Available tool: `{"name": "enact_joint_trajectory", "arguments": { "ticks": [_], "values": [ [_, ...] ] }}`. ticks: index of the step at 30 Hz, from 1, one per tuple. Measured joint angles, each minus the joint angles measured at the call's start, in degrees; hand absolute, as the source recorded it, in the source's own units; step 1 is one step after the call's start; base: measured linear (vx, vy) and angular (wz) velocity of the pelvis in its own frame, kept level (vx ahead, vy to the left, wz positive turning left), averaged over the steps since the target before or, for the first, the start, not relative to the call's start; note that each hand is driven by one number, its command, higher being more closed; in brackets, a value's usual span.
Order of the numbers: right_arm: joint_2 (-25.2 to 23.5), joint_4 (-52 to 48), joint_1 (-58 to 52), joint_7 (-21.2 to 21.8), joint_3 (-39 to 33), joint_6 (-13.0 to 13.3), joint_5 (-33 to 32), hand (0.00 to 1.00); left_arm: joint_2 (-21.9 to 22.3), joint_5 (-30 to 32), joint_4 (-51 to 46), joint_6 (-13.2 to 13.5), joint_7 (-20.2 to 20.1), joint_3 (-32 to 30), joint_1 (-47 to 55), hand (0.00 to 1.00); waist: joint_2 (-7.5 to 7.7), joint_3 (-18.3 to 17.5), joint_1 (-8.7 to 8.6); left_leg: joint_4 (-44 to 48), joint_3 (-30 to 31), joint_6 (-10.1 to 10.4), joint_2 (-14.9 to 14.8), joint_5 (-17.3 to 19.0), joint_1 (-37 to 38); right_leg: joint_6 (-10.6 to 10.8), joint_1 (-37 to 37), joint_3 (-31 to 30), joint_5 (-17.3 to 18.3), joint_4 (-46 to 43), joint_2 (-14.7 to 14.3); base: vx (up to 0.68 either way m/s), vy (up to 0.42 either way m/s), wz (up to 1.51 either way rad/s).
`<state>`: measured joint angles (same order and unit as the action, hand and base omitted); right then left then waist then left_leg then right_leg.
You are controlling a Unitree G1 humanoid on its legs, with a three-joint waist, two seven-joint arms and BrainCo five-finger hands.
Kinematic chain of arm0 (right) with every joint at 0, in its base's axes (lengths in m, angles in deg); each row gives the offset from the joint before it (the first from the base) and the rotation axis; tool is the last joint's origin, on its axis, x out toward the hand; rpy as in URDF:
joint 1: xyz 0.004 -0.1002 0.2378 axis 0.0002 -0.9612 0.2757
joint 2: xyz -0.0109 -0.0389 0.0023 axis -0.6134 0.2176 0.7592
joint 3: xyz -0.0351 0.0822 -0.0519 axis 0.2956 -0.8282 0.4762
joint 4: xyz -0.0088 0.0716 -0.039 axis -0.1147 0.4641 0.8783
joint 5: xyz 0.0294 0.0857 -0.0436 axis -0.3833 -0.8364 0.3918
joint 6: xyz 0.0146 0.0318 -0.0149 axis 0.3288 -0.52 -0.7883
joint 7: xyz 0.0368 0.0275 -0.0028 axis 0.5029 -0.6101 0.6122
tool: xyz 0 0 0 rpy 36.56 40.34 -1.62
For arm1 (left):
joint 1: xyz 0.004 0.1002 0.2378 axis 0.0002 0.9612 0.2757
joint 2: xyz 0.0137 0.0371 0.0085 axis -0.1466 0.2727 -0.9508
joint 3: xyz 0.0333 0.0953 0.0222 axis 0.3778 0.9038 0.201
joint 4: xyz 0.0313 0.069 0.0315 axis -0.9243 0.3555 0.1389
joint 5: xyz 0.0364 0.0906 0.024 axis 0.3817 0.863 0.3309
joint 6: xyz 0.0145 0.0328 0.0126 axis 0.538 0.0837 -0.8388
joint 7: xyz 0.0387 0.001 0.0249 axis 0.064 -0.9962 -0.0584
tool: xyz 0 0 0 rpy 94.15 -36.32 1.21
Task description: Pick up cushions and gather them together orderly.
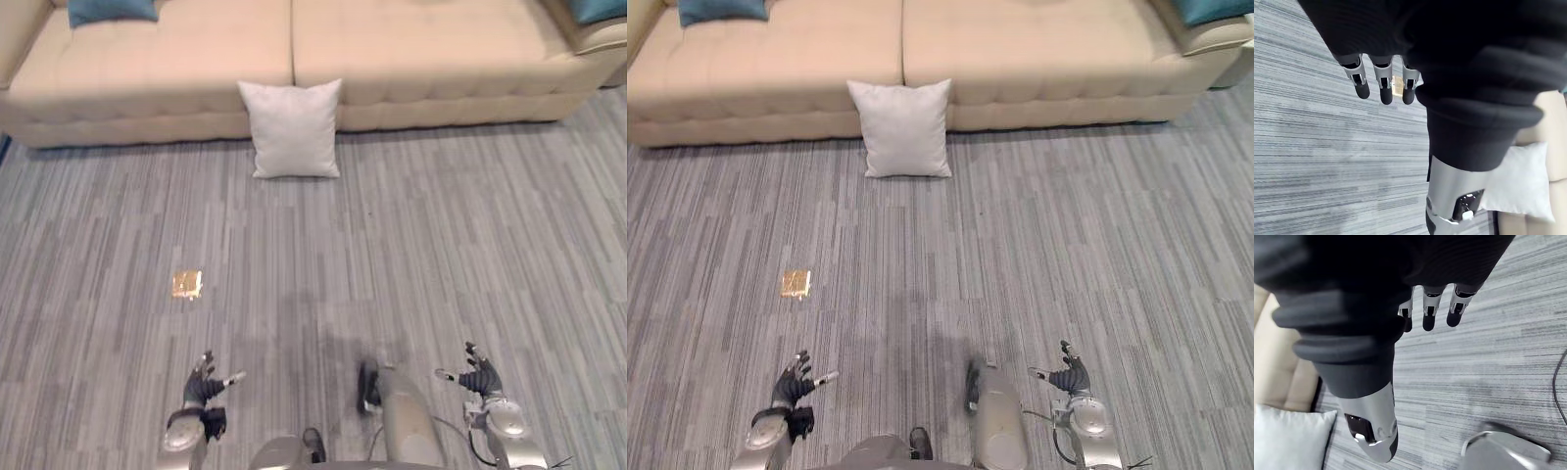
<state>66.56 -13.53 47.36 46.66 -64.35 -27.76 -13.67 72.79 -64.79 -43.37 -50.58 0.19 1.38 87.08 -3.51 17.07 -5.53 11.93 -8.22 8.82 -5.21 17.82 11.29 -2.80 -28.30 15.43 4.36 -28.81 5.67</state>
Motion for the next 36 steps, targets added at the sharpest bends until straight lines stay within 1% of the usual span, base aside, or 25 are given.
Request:
{"name": "enact_joint_trajectory", "arguments": {
  "ticks": [1, 3, 4, 6, 8, 11, 13, 14, 15, 16, 17, 19, 20, 21, 22, 24, 27, 28, 29, 30, 31, 32, 34, 35, 36],
  "values": [
    [0.0, -0.3, 0.2, 0.0, 0.0, 0.0, 0.1, 0.00, 0.2, 0.0, 0.0, 0.0, 0.0, 0.1, 0.0, 0.00, 0.01, 0.0, 0.04, 3.1, 0.0, 1.2, -0.3, -1.4, -1.0, -0.2, 0.6, 0.3, 1.4, -0.8, 0.2, 0.58, -0.267, 0.36],
    [-0.3, -0.1, 0.6, -0.2, 0.6, 0.0, 0.2, 0.00, 1.1, 0.0, 0.3, 0.0, 0.0, 0.0, 0.4, 0.00, -0.07, 0.5, 0.66, 28.1, -2.3, 1.3, -4.6, -11.8, -10.5, -0.8, 8.1, 0.6, 4.8, 3.0, -1.0, 0.59, -0.287, 0.15],
    [-0.7, 0.2, 0.9, -0.3, 0.6, 0.0, 0.2, 0.00, 1.1, 0.0, 0.3, 0.0, 0.0, -0.1, 0.7, 0.00, 0.11, 0.7, 1.51, 35.3, -3.7, 0.2, -6.7, -11.1, -13.2, -1.0, 11.0, 0.6, 4.9, 5.1, -2.2, 0.55, -0.239, -0.24],
    [-1.7, 0.4, 1.3, -1.4, 0.4, 0.2, 0.1, 0.00, 1.1, 0.0, 1.1, 0.0, -0.1, -0.4, 0.7, 0.00, 1.51, 1.5, 3.13, 47.0, -8.9, -5.2, -9.9, -7.6, -19.7, -1.2, 21.2, -0.7, 5.0, 12.2, -3.6, 0.52, -0.160, -0.32],
    [-1.5, 0.5, 2.1, -1.5, 0.3, 0.1, 0.0, 0.00, 1.1, 0.0, 1.1, 0.0, -0.1, -0.6, 0.7, 0.00, 2.48, 1.9, 3.74, 43.4, -11.5, -6.9, -9.5, -6.6, -25.2, -1.1, 26.2, -2.0, 5.0, 17.4, -3.7, 0.51, -0.064, -0.29],
    [-1.8, 2.9, 4.5, -1.7, -1.2, 0.1, -0.2, 0.00, 1.1, 0.0, 1.2, -0.1, -0.1, -0.9, 0.8, 0.00, 2.86, 2.2, 5.13, 22.2, -10.8, -5.6, -6.3, -7.0, -32.4, -0.4, 31.5, -4.4, 5.0, 22.7, -3.3, 0.51, 0.049, -0.48],
    [-1.7, 4.0, 4.2, -2.4, -2.0, 0.0, -0.2, 0.00, 1.3, 0.0, 1.3, -0.1, -0.1, -0.8, 0.9, 0.00, 2.45, 2.0, 6.32, 5.1, -7.6, -2.2, -3.5, -11.1, -32.3, 2.0, 36.1, -4.7, 6.2, 25.9, -2.8, 0.50, 0.168, -0.48],
    [-1.1, 4.2, 3.4, -2.6, -2.1, 0.0, -0.2, 0.00, 1.4, 0.0, 1.4, -0.1, 0.0, -0.8, 1.3, 0.00, 1.73, 1.5, 6.45, 0.0, -6.3, -2.6, -3.8, -13.8, -33.3, 4.4, 38.7, -4.7, 7.7, 27.5, -3.5, 0.42, 0.216, -0.31],
    [-1.1, 4.5, 3.0, -2.7, -2.1, 0.0, -0.2, 0.00, 1.4, 0.0, 1.8, -0.1, 0.0, -0.8, 1.3, 0.00, 1.10, 1.0, 6.48, 1.8, -5.4, -5.1, -3.7, -17.5, -33.6, 5.2, 40.2, -4.9, 8.9, 27.7, -3.2, 0.69, 0.347, -0.13],
    [-2.1, 4.8, 1.5, -2.7, -2.1, 0.0, -0.2, 0.00, 1.2, 0.0, 2.5, -0.3, 0.0, -1.1, 1.2, 0.00, 3.51, -0.8, 6.17, 8.6, -5.2, -10.4, -1.2, -17.8, -35.5, 7.9, 41.6, -4.5, 11.8, 25.4, 0.0, 0.48, 0.242, 0.05],
    [-2.1, 4.8, 1.2, -2.6, -2.1, 0.0, -0.2, 0.00, 1.4, 0.1, 2.5, -0.3, 0.0, -1.0, 1.0, 0.00, 3.77, -1.0, 6.11, 9.8, -5.1, -10.5, -0.7, -16.7, -35.9, 8.1, 41.2, -4.5, 12.0, 24.0, 0.6, 0.63, 0.251, 0.20],
    [-2.7, 5.3, -0.1, -2.5, -2.3, -0.1, -0.1, 0.00, 2.2, 0.3, 2.7, -0.4, -0.4, -0.8, 0.6, 0.00, 4.25, -1.1, 6.15, 14.4, -5.3, -12.0, 1.1, -11.3, -35.0, 9.2, 36.6, -4.9, 12.3, 9.0, 4.1, 0.63, 0.247, 0.23],
    [-3.7, 5.3, -0.8, -2.4, -2.2, -0.1, 0.0, 0.00, 1.8, 0.5, 3.4, -0.5, -0.6, -0.8, 0.6, 0.00, 5.05, -1.1, 5.95, 14.6, -5.6, -12.7, 2.7, -8.4, -32.0, 11.6, 31.1, -6.6, 8.8, -6.8, 6.8, 0.62, 0.270, 0.23],
    [-4.2, 5.4, -0.8, -2.3, -2.0, -0.1, 0.1, 0.00, 1.5, 0.5, 3.6, -0.8, -0.6, -0.8, 0.6, 0.00, 5.34, -1.0, 5.81, 14.4, -5.6, -13.1, 3.3, -7.1, -30.0, 11.9, 28.0, -8.0, 7.6, -15.2, 7.9, 0.64, 0.222, 0.22],
    [-4.8, 5.6, -0.3, -2.2, -1.3, -0.2, 0.2, 0.00, 1.0, 0.6, 3.8, -1.2, -0.4, -0.7, 0.9, 0.00, 5.28, -0.4, 5.49, 13.9, -5.6, -13.6, 3.9, -5.1, -25.0, 10.8, 23.3, -9.3, 8.2, -27.7, 8.5, 0.62, 0.149, 0.06],
    [-5.2, 5.2, 0.5, -2.2, 1.0, 0.1, 0.5, 0.00, 0.3, 0.6, 3.8, -1.3, 0.2, -0.3, 2.1, 0.00, 4.51, -0.1, 4.64, 8.9, -6.1, -13.7, 3.8, -3.8, -15.2, 6.7, 17.3, -7.4, 10.7, -31.4, 7.8, 0.65, 0.116, -0.06],
    [-5.2, 5.0, 1.9, -2.1, 1.7, 0.2, 0.6, 0.00, -0.7, 0.6, 3.8, -1.0, 0.1, -0.2, 1.5, 0.00, 3.65, 0.4, 3.64, 2.3, -6.2, -13.6, 3.0, -3.9, -7.3, 5.5, 9.7, -2.6, 11.8, -16.1, 4.2, 0.60, 0.018, 0.10],
    [-4.9, 5.0, 2.0, -2.1, 1.7, 0.2, 0.6, 0.00, -0.7, 0.6, 4.1, -1.0, 0.1, -0.2, 1.0, 0.00, 3.80, 0.6, 2.87, 0.5, -6.1, -13.0, 3.0, -3.5, -5.0, 6.2, 7.3, -2.2, 9.6, -5.5, 2.7, 0.52, -0.062, 0.47],
    [-4.8, 5.0, 1.7, -2.2, 1.6, 0.1, 0.6, 0.00, -0.8, 0.6, 4.1, -0.9, 0.0, -0.1, 0.8, 0.00, 4.37, 0.4, 2.39, -1.3, -6.0, -11.0, 3.3, -2.6, -2.6, 6.6, 7.1, -2.2, 4.1, 7.3, 1.0, 0.53, -0.081, 0.50],
    [-4.8, 5.0, 1.1, -2.2, 1.6, 0.0, 0.6, 0.00, -0.8, 0.6, 4.2, -0.9, 0.0, -0.1, 0.7, 0.00, 4.98, 0.4, 2.25, -2.0, -5.8, -9.6, 3.8, -1.8, -1.6, 6.2, 7.1, -2.7, 0.6, 12.6, 0.6, 0.55, -0.113, 0.57],
    [-4.8, 5.5, -0.2, -2.2, 1.5, -0.3, 0.7, 0.00, -0.7, 1.3, 5.1, -0.9, 0.0, -0.1, 0.6, 0.00, 5.45, 0.3, 1.87, -1.9, -4.6, -7.3, 3.9, -0.2, 0.8, 2.9, 7.7, -4.9, -9.7, 13.0, 0.2, 0.46, -0.122, 0.44],
    [-4.4, 5.8, -0.1, -2.1, 1.4, -0.5, 0.7, 0.00, -0.1, 1.7, 5.9, -0.9, 0.0, -0.1, 0.2, 0.00, 4.70, 0.6, 1.59, -1.5, -4.0, -6.9, 3.0, 0.0, 1.5, 0.5, 7.7, -4.8, -8.7, 10.9, 0.0, 0.68, -0.201, 0.43],
    [-4.6, 5.3, 0.3, -2.0, 1.3, -0.7, 0.8, 0.00, 0.1, 2.3, 6.3, -0.9, -0.1, -0.1, -0.3, 0.00, 3.85, 0.2, 1.27, 8.9, -4.2, -3.7, 0.2, -1.8, -2.4, -0.1, 7.6, -3.1, -3.4, 6.8, 0.1, 0.60, -0.209, 0.29],
    [-4.5, 5.0, 0.2, -2.1, 1.1, -0.9, 1.1, 0.00, 0.6, 2.3, 6.3, -0.9, -0.1, -0.2, -0.7, 0.00, 3.08, 0.6, 0.98, 21.1, -5.0, -0.3, -2.9, -4.6, -7.0, -0.9, 11.0, -2.0, -1.8, 7.7, -1.1, 0.51, -0.202, 0.23],
    [-4.6, 4.7, 0.1, -2.1, 1.1, -1.0, 1.1, 0.00, 1.1, 2.3, 6.3, -0.8, 0.0, -0.3, -0.4, 0.00, 2.57, 0.9, 1.65, 33.2, -6.4, 0.1, -7.9, -5.5, -10.9, -1.6, 15.7, -1.5, -0.8, 10.2, -3.0, 0.51, -0.180, 0.10]
  ]
}}
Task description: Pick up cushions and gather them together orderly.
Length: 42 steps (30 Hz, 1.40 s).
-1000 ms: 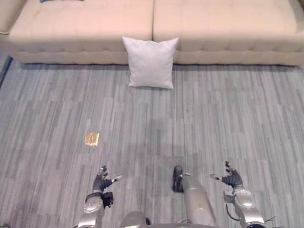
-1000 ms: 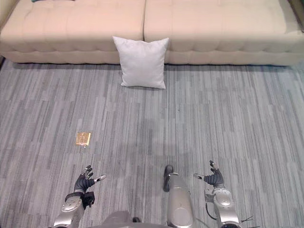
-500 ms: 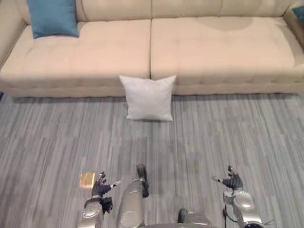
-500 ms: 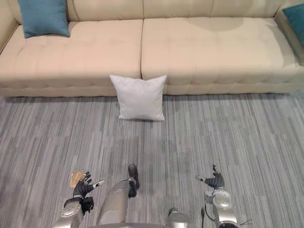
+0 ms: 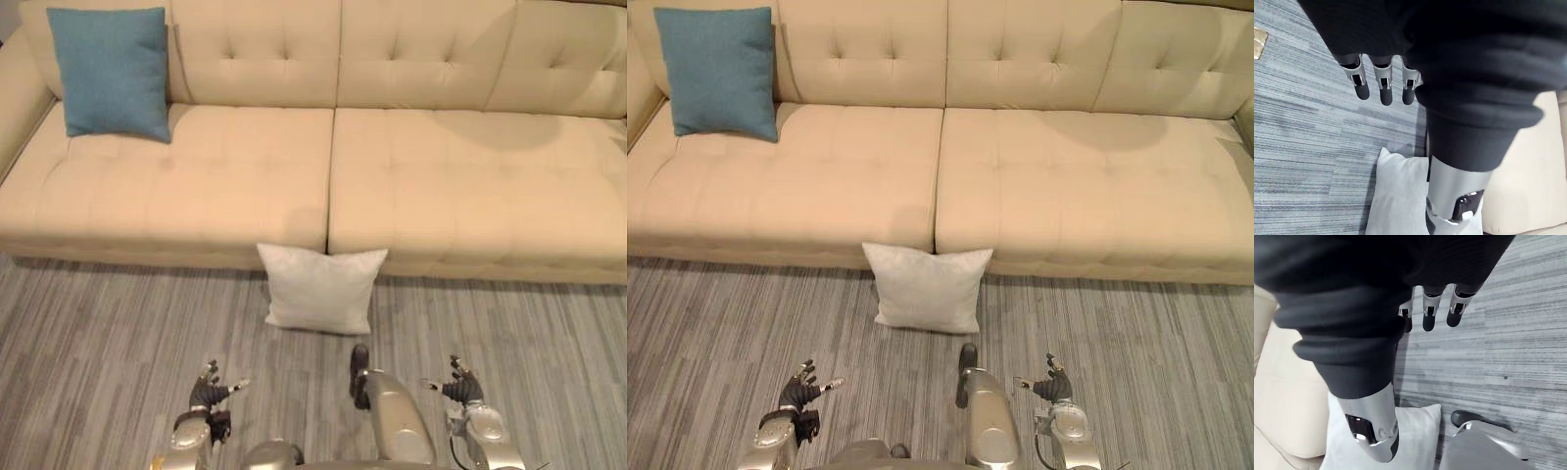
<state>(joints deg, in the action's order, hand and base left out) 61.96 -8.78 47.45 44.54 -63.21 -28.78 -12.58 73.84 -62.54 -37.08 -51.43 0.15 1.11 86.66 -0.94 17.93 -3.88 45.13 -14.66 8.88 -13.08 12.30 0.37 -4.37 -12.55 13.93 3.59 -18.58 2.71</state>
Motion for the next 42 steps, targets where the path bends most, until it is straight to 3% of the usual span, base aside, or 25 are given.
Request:
{"name": "enact_joint_trajectory", "arguments": {
  "ticks": [2, 4, 6, 7, 9, 10, 13, 17, 21, 25, 27, 30, 35, 40, 41, 42],
  "values": [
    [-0.6, -2.2, -0.5, -0.3, -0.3, 0.1, -0.1, 0.00, 0.6, 0.0, 0.0, 0.0, 0.0, 0.1, 0.0, 0.00, 0.45, 0.1, 1.19, 7.3, -2.4, -2.1, -3.6, 1.3, -4.1, -0.6, 5.8, 0.0, 1.2, 2.8, -0.9, 0.45, -0.107, -0.16],
    [-0.5, -3.8, 0.0, -0.5, -1.4, 0.9, -0.1, 0.00, 1.4, 0.0, -0.5, 0.1, -0.1, 0.1, -0.3, 0.00, 0.73, 0.0, 2.00, 2.1, -4.2, -3.4, -3.8, 2.0, -7.8, -0.5, 8.7, -1.0, 1.3, 5.2, -0.7, 0.39, -0.057, -0.27],
    [-0.5, -3.8, 0.7, -0.6, -3.0, 1.1, -0.1, 0.00, 1.6, 0.0, -0.5, 0.0, 0.0, 0.0, -0.3, 0.00, 0.44, 0.0, 3.16, -10.6, -3.7, -3.3, -2.7, 1.8, -10.4, -0.3, 9.5, -2.9, 1.4, 6.0, -0.5, 0.34, 0.044, -0.65],
    [-0.4, -3.7, 0.5, -0.6, -3.4, 1.0, -0.1, 0.00, 1.6, 0.0, -0.5, 0.0, 0.0, 0.0, 0.0, 0.00, 0.00, 0.0, 3.33, -20.6, -2.6, -2.5, -1.3, -1.7, -10.3, 1.4, 10.2, -3.6, 2.1, 6.1, -0.4, 0.33, 0.116, -0.66],
    [0.3, -3.7, -0.3, -0.7, -3.7, 0.9, -0.1, 0.00, 2.0, 0.0, 0.1, 0.0, 0.0, 0.0, 0.0, 0.00, -1.57, -0.3, 2.85, -26.3, -1.9, -3.0, -1.1, -10.3, -10.1, 3.0, 10.9, -3.8, 3.2, 6.1, -1.1, 0.28, 0.175, -0.30],
    [0.3, -3.0, -0.8, -0.8, -4.1, 0.7, -0.1, 0.00, 1.9, 0.0, 0.5, 0.0, 0.0, 0.0, -0.8, 0.00, -1.64, -0.3, 2.26, -28.5, -2.6, -5.3, 0.2, -10.6, -9.1, 4.4, 11.1, -4.8, 3.9, 6.1, -0.7, 0.22, 0.192, -0.11],
    [0.3, -2.1, -1.4, -1.3, -4.0, 0.7, 0.0, 0.00, 0.9, 0.0, 0.4, 0.2, 0.0, 0.0, -1.7, 0.00, -0.60, -0.6, 2.21, -31.7, -3.7, -5.4, 2.9, -10.7, -8.2, 5.9, 10.2, -5.6, 4.3, 6.4, 1.9, 0.14, 0.124, -0.04],
    [0.3, -0.6, 1.6, -1.4, -2.7, 0.7, 0.7, 0.00, -1.9, 0.0, 0.5, 0.1, 0.2, -0.7, -2.2, 0.00, -0.36, 0.0, 2.69, -31.9, -5.0, -5.4, 3.8, -10.7, -9.4, 6.7, 8.0, -7.1, 4.2, 6.3, 2.8, 0.06, 0.067, -0.17],
    [1.3, 1.4, 9.6, -1.8, -2.5, 1.1, 0.5, 0.00, -4.0, -1.1, 0.4, 0.6, 1.4, -0.8, -7.5, 0.00, -0.78, 5.0, 3.20, -24.9, -4.8, -7.0, 1.3, -9.1, -16.7, 6.7, 0.0, -7.8, 4.3, -0.9, 2.2, -0.10, 0.025, -0.14],
    [2.8, 1.7, 14.6, -4.0, -1.6, 1.1, -2.3, 0.00, -4.3, -6.0, 0.5, 0.9, 2.6, -1.6, -13.8, 0.00, -0.43, 8.3, 3.63, -15.0, -4.8, -8.1, -0.7, -3.6, -27.6, 6.6, -12.6, -8.0, 9.7, -12.7, 3.4, -0.19, 0.024, -0.10],
    [3.2, 3.0, 20.5, -4.1, -1.5, 0.9, -3.7, 0.00, -5.2, -8.7, 1.1, 1.0, 3.0, -5.1, -18.8, 0.00, -0.59, 10.1, 3.73, -8.5, -4.6, -8.5, -2.7, -1.3, -37.4, 6.8, -22.6, -8.6, 10.6, -18.6, 3.2, -0.26, 0.034, -0.20],
    [4.4, 3.0, 27.6, -5.1, -0.2, 0.6, -5.3, 0.00, -6.8, -10.2, 1.7, 1.1, 4.1, -7.5, -26.3, 0.00, -0.44, 13.2, 4.06, -4.0, -4.4, -8.9, -4.1, -0.7, -47.2, 6.7, -32.5, -9.2, 10.5, -22.8, 3.1, -0.16, 0.023, -0.14],
    [6.7, 2.8, 42.0, -7.2, 2.3, 0.6, -8.1, 0.00, -7.4, -11.4, 0.4, 2.0, 5.2, -9.5, -38.4, 0.00, -0.05, 13.8, 4.88, 6.0, -3.4, -11.4, -6.8, -0.6, -65.9, 6.6, -51.0, -9.4, 10.7, -32.6, 3.2, -0.07, 0.019, -0.11],
    [7.1, -2.7, 51.9, -9.3, 7.8, 1.3, -9.8, 0.00, -7.3, -12.4, -7.1, 2.3, 6.7, -8.3, -44.7, 0.00, -0.04, 13.8, 5.34, 11.1, -3.1, -12.6, -7.9, 0.1, -74.2, 6.4, -59.9, -10.0, 11.5, -38.4, 3.6, -0.06, -0.015, -0.02],
    [6.4, -4.2, 54.5, -10.5, 9.2, 1.3, -10.1, 1.00, -7.3, -12.5, -8.8, 2.7, 7.5, -7.1, -47.3, 1.00, -0.04, 13.8, 5.55, 11.5, -2.9, -12.6, -7.9, 0.1, -76.0, 6.4, -62.0, -10.0, 11.5, -39.4, 3.6, -0.09, -0.048, 0.03],
    [5.8, -4.4, 55.6, -10.9, 9.5, 1.2, -10.1, 1.00, -7.3, -12.5, -9.3, 2.9, 7.8, -6.6, -48.2, 1.00, -0.04, 13.8, 5.62, 11.5, -2.9, -12.6, -7.9, 0.1, -76.6, 6.3, -62.6, -10.0, 11.5, -39.6, 3.7, -0.09, -0.047, 0.06]
  ]
}}
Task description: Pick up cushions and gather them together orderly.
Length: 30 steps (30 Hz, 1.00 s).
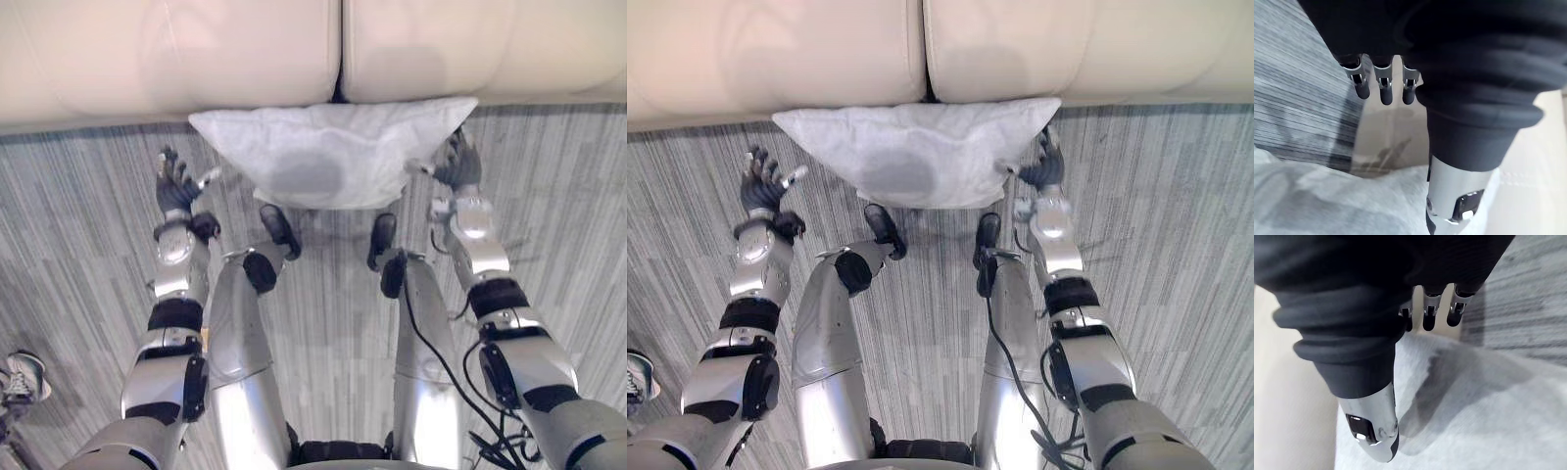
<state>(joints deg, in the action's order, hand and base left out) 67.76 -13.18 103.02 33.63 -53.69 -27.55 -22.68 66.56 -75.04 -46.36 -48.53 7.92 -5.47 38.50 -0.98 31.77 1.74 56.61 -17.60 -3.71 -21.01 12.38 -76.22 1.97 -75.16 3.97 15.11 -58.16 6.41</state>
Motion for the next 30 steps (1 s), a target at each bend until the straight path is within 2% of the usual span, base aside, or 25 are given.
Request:
{"name": "enact_joint_trajectory", "arguments": {
  "ticks": [3, 5, 13, 16, 19, 21, 23, 26, 27, 29, 30],
  "values": [
    [-3.4, -0.5, 1.9, -2.6, 0.2, 0.0, 0.0, 1.00, 1.2, 0.0, -2.5, 0.4, 1.2, 2.6, -3.6, 1.00, 0.00, 0.0, -0.16, 0.0, 0.0, 0.4, 0.0, -0.2, -1.7, -0.4, -1.9, 0.1, -0.3, -0.4, 0.1, -0.06, -0.026, 0.03],
    [-4.7, -2.5, 1.9, -3.9, 1.3, 0.0, -0.1, 1.00, 2.2, 0.0, -3.2, 0.3, 3.1, 3.8, -4.9, 1.00, 0.00, 0.0, -1.10, 0.0, 0.0, 0.1, -0.1, -0.4, -2.1, -0.4, -2.3, 0.1, -0.4, -0.5, 0.1, 0.00, 0.000, 0.00],
    [-5.3, -10.3, -1.9, -4.4, 4.0, -0.3, 0.1, 1.00, 3.4, 0.0, -8.7, 0.3, 6.1, 6.4, -1.6, 1.00, 0.00, 0.0, -1.20, 0.1, 0.0, -0.7, -1.2, -1.2, 0.1, -0.6, 0.0, 0.8, -0.5, -0.1, -0.5, 0.01, -0.005, -0.05],
    [-5.4, -15.5, -8.2, -4.3, 4.6, -0.3, 0.6, 1.00, 5.2, 0.0, -12.2, 0.3, 6.3, 8.0, 2.6, 1.00, 0.00, -0.2, -1.64, -2.4, -0.4, -0.4, -0.9, -1.3, 6.6, -0.7, 6.8, 1.1, -0.8, 3.1, -0.8, 0.00, 0.000, 0.00],
    [-6.2, -22.2, -15.1, -4.1, 5.5, -0.1, 0.7, 1.00, 6.1, 0.3, -19.7, 0.6, 6.3, 9.8, 9.8, 1.00, 0.12, -0.5, -1.88, -8.2, -1.3, 0.8, -0.1, -1.8, 16.3, -0.7, 17.0, 1.8, -2.5, 10.2, -1.3, 0.00, 0.000, 0.00],
    [-6.7, -26.8, -20.7, -3.9, 5.8, 0.7, 0.7, 1.00, 7.3, 0.7, -23.5, 1.8, 6.3, 11.3, 14.7, 1.00, 0.19, -1.8, -2.27, -12.2, -2.0, 1.8, 0.9, -2.2, 22.1, -0.5, 23.1, 2.2, -3.4, 14.7, -1.3, 0.04, 0.005, 0.07],
    [-8.0, -31.3, -29.0, -2.5, 5.8, 1.9, 0.7, 1.00, 9.3, 1.2, -27.6, 2.5, 6.2, 12.3, 22.1, 1.00, 0.17, -5.5, -2.27, -16.8, -2.9, 2.5, 2.1, -2.7, 28.8, 0.0, 30.2, 2.5, -4.4, 20.4, -1.3, 0.14, 0.025, 0.06],
    [-9.1, -36.0, -37.5, -0.3, 5.9, 2.5, 0.6, 1.00, 11.1, 1.2, -30.8, 3.5, 5.7, 13.4, 29.1, 1.00, 0.21, -7.4, -2.37, -20.1, -3.4, 2.2, 3.2, -2.9, 37.3, 0.6, 39.5, 3.3, -4.9, 25.3, -1.2, 0.18, 0.054, 0.07],
    [-9.8, -37.0, -41.6, 1.0, 6.0, 3.4, 0.5, 1.00, 12.0, 1.3, -32.0, 3.8, 4.7, 13.6, 32.9, 1.00, 0.32, -9.9, -2.40, -22.5, -3.6, 2.4, 4.0, -3.0, 40.8, 1.1, 43.5, 3.5, -5.2, 28.5, -1.1, 0.23, 0.068, 0.13],
    [-10.2, -37.2, -44.0, 1.9, 6.3, 4.0, 0.5, 1.00, 12.3, 1.3, -32.2, 4.1, 4.5, 13.9, 35.3, 1.00, 0.54, -11.6, -2.46, -24.9, -4.0, 2.8, 5.0, -3.3, 43.7, 1.4, 46.4, 3.5, -5.6, 31.1, -0.8, 0.21, 0.049, 0.10],
    [-10.5, -36.8, -46.9, 3.6, 7.0, 4.5, 0.5, 1.00, 12.0, 2.5, -32.2, 4.3, 3.6, 14.3, 39.3, 1.00, 1.01, -14.0, -2.51, -30.6, -4.7, 3.3, 7.5, -4.8, 48.8, 1.8, 50.8, 3.3, -6.5, 35.7, -0.1, 0.21, 0.032, 0.11]
  ]
}}
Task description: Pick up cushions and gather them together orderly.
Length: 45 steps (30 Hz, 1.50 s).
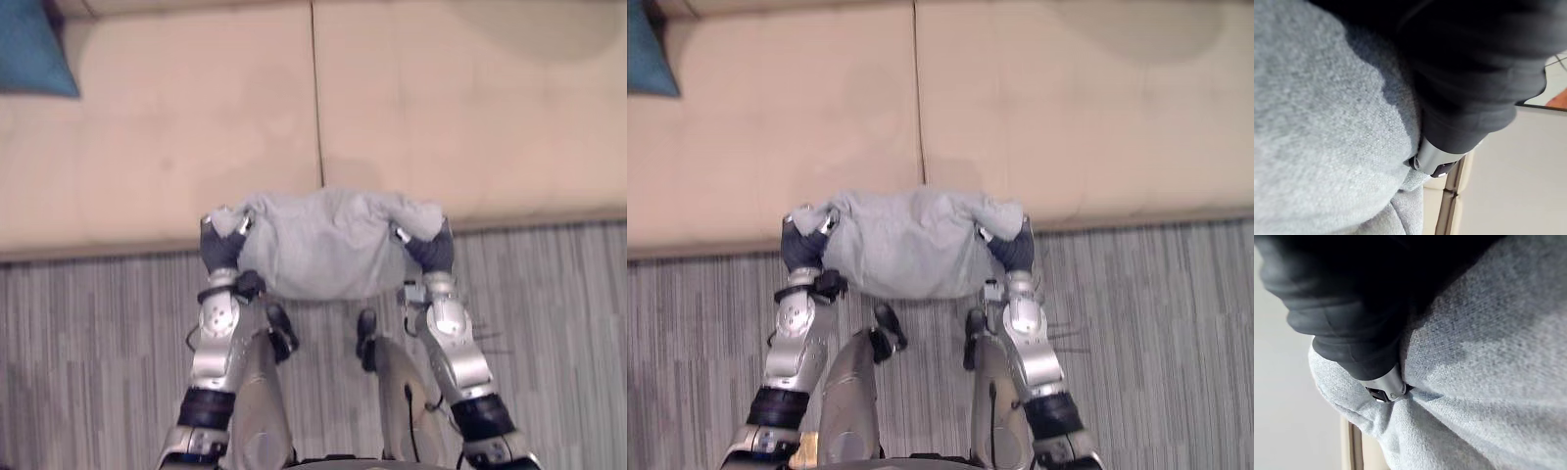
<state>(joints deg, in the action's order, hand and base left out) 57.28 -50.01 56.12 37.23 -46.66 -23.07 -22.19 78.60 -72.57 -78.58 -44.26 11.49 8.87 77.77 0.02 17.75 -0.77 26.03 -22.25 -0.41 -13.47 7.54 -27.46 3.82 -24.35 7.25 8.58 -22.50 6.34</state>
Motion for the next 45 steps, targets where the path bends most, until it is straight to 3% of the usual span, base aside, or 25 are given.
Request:
{"name": "enact_joint_trajectory", "arguments": {
  "ticks": [4, 11, 14, 16, 18, 20, 22, 23, 24, 25, 26, 27, 29, 30, 31, 33, 35, 37, 38, 41, 45],
  "values": [
    [0.3, 1.3, -1.9, 2.5, 0.4, 0.1, 0.0, 1.00, -1.1, 0.6, 0.0, 0.6, -0.9, 0.8, 5.0, 1.00, 0.07, -2.8, 0.03, -6.9, -0.3, 0.3, 2.6, -2.2, 5.8, 0.4, 6.3, 0.0, -2.7, 7.7, -0.2, 0.20, 0.002, 0.00],
    [1.3, 1.3, -4.2, 4.7, 0.4, 0.1, 0.0, 1.00, -0.8, 1.1, -0.7, 0.3, -3.2, 1.9, 10.1, 1.00, 0.91, -3.6, -0.42, -9.1, -0.3, 0.4, 3.5, -1.5, 11.6, 0.7, 12.6, -0.3, -4.7, 11.7, -0.3, 0.11, 0.016, -0.04],
    [1.9, 1.4, -4.3, 5.1, 0.4, 0.0, 0.0, 1.00, -0.8, 1.1, -2.1, 0.3, -3.9, 1.9, 12.2, 1.00, 0.89, -3.6, -0.05, -6.8, 0.1, 1.1, 2.7, 2.4, 13.1, 1.6, 12.3, -1.5, -4.2, 7.9, -0.3, 0.04, 0.064, -0.28],
    [2.3, 1.9, -4.6, 5.9, 0.4, 0.0, 0.0, 1.00, -0.9, 1.3, -2.2, -0.3, -3.9, 1.9, 12.8, 1.00, 0.88, -3.5, -0.26, -4.5, 0.2, 1.2, 2.3, 5.8, 14.7, 3.7, 9.3, -2.7, -2.8, -2.6, 0.4, 0.02, 0.103, -0.19],
    [2.5, 2.7, -4.8, 6.0, -0.2, 0.0, 0.0, 1.00, -1.0, 2.3, -2.2, -1.0, -4.0, 2.6, 13.1, 1.00, 1.56, -3.2, -1.35, -3.9, 1.4, -0.2, 4.3, 8.6, 18.0, 4.1, 3.5, -2.8, -4.3, -19.0, 3.5, 0.07, 0.071, 0.25],
    [2.7, 4.2, -5.0, 6.0, -0.3, 0.0, 0.0, 1.00, -1.4, 3.2, -2.6, -1.1, -4.0, 2.9, 13.9, 1.00, 1.38, -3.6, -1.96, -3.9, 2.0, -0.8, 4.5, 9.7, 19.9, 2.2, 2.4, -2.1, 0.5, -18.8, 3.5, 0.16, 0.026, 0.24],
    [2.5, 4.3, -5.1, 6.3, -0.3, 0.0, 0.0, 1.00, -2.3, 3.2, -3.1, -0.9, -4.0, 3.0, 13.3, 1.00, 1.33, -3.6, -1.76, -5.0, 3.6, -0.6, 4.6, 10.4, 20.3, 1.4, -0.1, -0.5, 0.4, -8.4, 1.8, 0.23, -0.035, 0.32],
    [2.6, 4.3, -5.6, 6.5, -0.8, 0.0, -0.1, 1.00, -2.7, 3.2, -3.1, -1.0, -4.0, 3.1, 12.9, 1.00, 1.07, -3.4, -2.14, -5.9, 5.1, -0.2, 4.8, 10.4, 20.8, 1.4, -0.5, -0.4, -1.8, -1.1, 0.5, 0.31, -0.089, 0.71],
    [2.6, 4.3, -6.9, 7.1, -1.5, -0.1, -0.3, 1.00, -3.0, 3.2, -3.1, -1.1, -4.0, 3.4, 12.8, 1.00, 1.44, -3.6, -2.43, -7.0, 6.6, 1.5, 5.6, 10.4, 22.1, 1.4, -0.1, -1.1, -6.6, 6.6, -0.6, 0.43, -0.145, 0.82],
    [2.7, 4.2, -7.9, 7.3, -1.5, -0.1, -0.5, 1.00, -3.2, 3.2, -3.0, -1.1, -4.2, 3.6, 12.8, 1.00, 1.96, -3.9, -2.81, -6.9, 7.3, 2.6, 6.1, 10.9, 22.9, 0.7, 0.5, -1.5, -8.9, 9.7, -0.6, 0.42, -0.172, 1.05],
    [2.7, 4.2, -9.2, 7.4, -1.7, -0.1, -0.5, 1.00, -2.8, 3.3, -2.7, -1.3, -5.0, 3.7, 12.8, 1.00, 1.98, -4.2, -3.79, -5.9, 9.4, 4.0, 6.5, 12.1, 24.1, -1.9, 1.7, -2.3, -15.8, 10.2, -0.4, 0.58, -0.233, 0.81],
    [3.6, 4.2, -9.6, 7.6, -2.5, -0.7, -0.5, 1.00, -1.0, 3.3, -1.7, -1.5, -5.2, 3.7, 13.1, 1.00, -1.30, -5.1, -3.62, -5.3, 11.0, 5.5, 4.3, 11.6, 24.2, -2.9, 2.0, 0.0, -13.9, 8.5, -1.8, 0.51, -0.199, 0.65],
    [3.7, 4.1, -9.6, 8.3, -3.7, -0.8, -0.4, 1.00, -0.2, 3.3, -1.4, -1.5, -5.7, 3.8, 12.3, 1.00, -1.74, -5.5, -3.40, 0.9, 12.2, 9.1, 2.4, 8.3, 20.9, -4.1, 2.7, 1.7, -11.1, 7.8, -2.5, 0.39, -0.160, 0.25],
    [3.7, 4.1, -9.7, 8.3, -4.1, -0.8, -0.4, 1.00, -0.2, 3.3, -0.9, -1.5, -6.2, 3.7, 11.5, 1.00, -1.75, -5.5, -3.32, 4.9, 12.6, 9.0, 1.8, 6.7, 19.0, -4.4, 3.3, 2.2, -10.5, 7.9, -2.7, 0.42, -0.192, 0.27],
    [3.9, 4.1, -9.7, 8.3, -4.9, -1.0, -0.4, 1.00, 0.1, 3.3, 0.7, -1.6, -6.8, 3.6, 9.7, 1.00, -1.76, -5.5, -2.84, 15.2, 12.6, 7.8, -0.2, 2.9, 14.0, -5.0, 6.3, 2.6, -9.8, 9.7, -3.3, 0.48, -0.167, 0.17],
    [4.2, 3.0, -10.2, 8.0, -5.7, -1.1, -0.4, 1.00, 0.5, 3.3, 2.3, -1.8, -7.5, 4.2, 8.8, 1.00, -1.62, -5.4, -1.98, 22.1, 11.9, 6.4, -1.5, 3.7, 11.0, -5.2, 11.0, 2.9, -9.6, 13.1, -3.6, 0.39, -0.080, 0.04],
    [4.4, -0.3, -10.0, 7.5, -6.9, -0.5, -0.4, 1.00, 0.5, 3.3, 2.4, -1.8, -8.4, 4.1, 8.7, 1.00, -1.63, -5.5, -1.67, 16.4, 9.4, 4.3, -0.2, 4.9, 8.7, -5.2, 13.8, 2.5, -9.6, 15.4, -2.8, 0.25, 0.023, -0.15],
    [4.8, -0.6, -9.1, 7.3, -7.7, -0.1, -0.4, 1.00, 0.5, 3.3, 2.4, -1.7, -8.8, 4.1, 8.6, 1.00, -2.31, -5.8, -1.61, 5.9, 9.2, 4.9, 0.6, 3.8, 8.4, -5.1, 14.0, 2.1, -9.6, 15.8, -3.1, 0.17, 0.104, -0.32],
    [5.2, -0.6, -7.9, 7.2, -8.2, -0.1, -0.3, 1.00, 0.5, 3.3, 2.2, -1.8, -8.8, 4.4, 8.4, 1.00, -3.78, -6.4, -1.61, -3.2, 9.2, 4.6, 0.2, -1.4, 8.7, -4.1, 14.0, 1.6, -9.2, 15.7, -4.5, 0.18, 0.175, -0.30],
    [2.8, -1.1, -7.5, 7.3, -8.7, 0.0, 0.1, 1.00, -1.0, 3.3, 1.5, -1.9, -8.8, 5.2, 7.2, 1.00, -1.53, -7.4, -1.83, -11.3, 6.6, 3.2, 3.7, -2.2, 11.5, -2.8, 11.6, -0.7, -9.3, 15.7, -2.1, 0.16, 0.173, -0.15],
    [2.5, -1.1, -5.0, 7.3, -7.2, -0.1, 0.1, 1.00, -2.4, 3.5, 0.6, -1.9, -8.8, 4.5, 6.5, 1.00, -1.42, -7.4, -1.70, -13.5, 3.3, 3.0, 5.2, -2.5, 12.5, -1.4, 10.1, -4.2, -10.5, 16.3, -1.0, 0.07, 0.104, -0.32]
  ]
}}
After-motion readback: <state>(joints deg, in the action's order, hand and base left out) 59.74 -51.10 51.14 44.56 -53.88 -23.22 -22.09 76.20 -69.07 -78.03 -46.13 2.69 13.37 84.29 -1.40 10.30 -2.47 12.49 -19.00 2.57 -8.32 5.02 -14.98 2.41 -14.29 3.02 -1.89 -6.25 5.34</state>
